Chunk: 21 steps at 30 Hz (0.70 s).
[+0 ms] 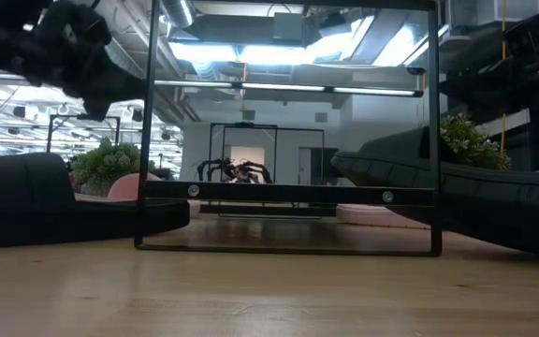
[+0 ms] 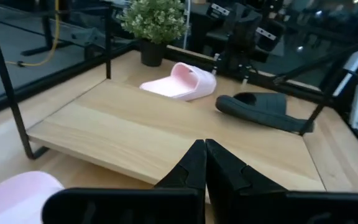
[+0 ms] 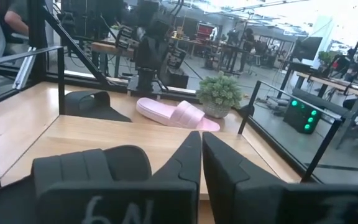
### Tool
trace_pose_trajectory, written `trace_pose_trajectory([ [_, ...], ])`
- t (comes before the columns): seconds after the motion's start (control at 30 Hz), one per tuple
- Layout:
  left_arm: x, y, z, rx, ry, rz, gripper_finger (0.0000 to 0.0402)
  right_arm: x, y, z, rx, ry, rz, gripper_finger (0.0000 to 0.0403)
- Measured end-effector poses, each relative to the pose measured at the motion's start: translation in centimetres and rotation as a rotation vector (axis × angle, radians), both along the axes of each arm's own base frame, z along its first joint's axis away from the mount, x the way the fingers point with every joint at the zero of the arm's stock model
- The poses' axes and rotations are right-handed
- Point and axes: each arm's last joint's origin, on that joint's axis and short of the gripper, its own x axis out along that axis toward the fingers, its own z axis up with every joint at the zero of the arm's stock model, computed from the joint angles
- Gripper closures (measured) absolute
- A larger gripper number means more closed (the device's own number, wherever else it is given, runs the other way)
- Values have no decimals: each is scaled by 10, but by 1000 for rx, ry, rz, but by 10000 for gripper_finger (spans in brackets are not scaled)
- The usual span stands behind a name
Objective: Pick and place slides into the shelf
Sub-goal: Put the left pink slides on the shelf
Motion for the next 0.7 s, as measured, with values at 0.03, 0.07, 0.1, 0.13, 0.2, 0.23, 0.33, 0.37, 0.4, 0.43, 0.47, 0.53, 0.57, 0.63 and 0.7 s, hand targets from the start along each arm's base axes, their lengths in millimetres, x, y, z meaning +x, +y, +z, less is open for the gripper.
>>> trace_pose_trajectory([
  [0.03, 3, -2, 2, 11, 15, 7, 401, 0, 0, 0, -5, 1, 0, 384],
  [0.07, 5, -4, 4, 21, 34, 19, 401, 0, 0, 0, -7, 1, 0, 384],
  [0.1, 7, -6, 5, 34, 59, 36, 401, 0, 0, 0, -7, 1, 0, 384],
  [0.13, 9, -8, 4, 41, 85, 57, 401, 0, 0, 0, -8, 1, 0, 384],
  [0.2, 11, -11, 1, 24, 119, 110, 401, 0, 0, 0, -8, 1, 0, 384],
  [0.23, 12, -13, -1, 12, 132, 134, 401, 0, 0, 0, -8, 1, 0, 384],
  [0.33, 15, -19, -8, -21, 149, 188, 401, 0, 0, 0, -8, 1, 0, 384],
  [0.37, 15, -21, -10, -33, 152, 204, 401, 0, 0, 0, -8, 1, 0, 384],
  [0.4, 16, -22, -12, -51, 151, 222, 401, 0, 0, 0, -8, 1, 0, 384],
  [0.43, 16, -23, -14, -80, 144, 243, 401, 0, 0, 0, -7, 1, 0, 384],
  [0.47, 17, -24, -16, -109, 137, 264, 401, 0, 0, 0, -5, 0, 0, 384],
  [0.53, 18, -25, -19, -160, 122, 311, 401, 0, 0, 0, -1, 0, 0, 384],
  [0.57, 19, -26, -21, -174, 118, 333, 401, 0, 0, 0, 0, 0, 1, 384],
  [0.63, 20, -26, -26, -171, 129, 362, 402, 0, 0, 0, 0, 0, 1, 384],
  [0.7, 22, -26, -31, -157, 152, 377, 401, 0, 0, 0, -1, 0, 1, 384],
])
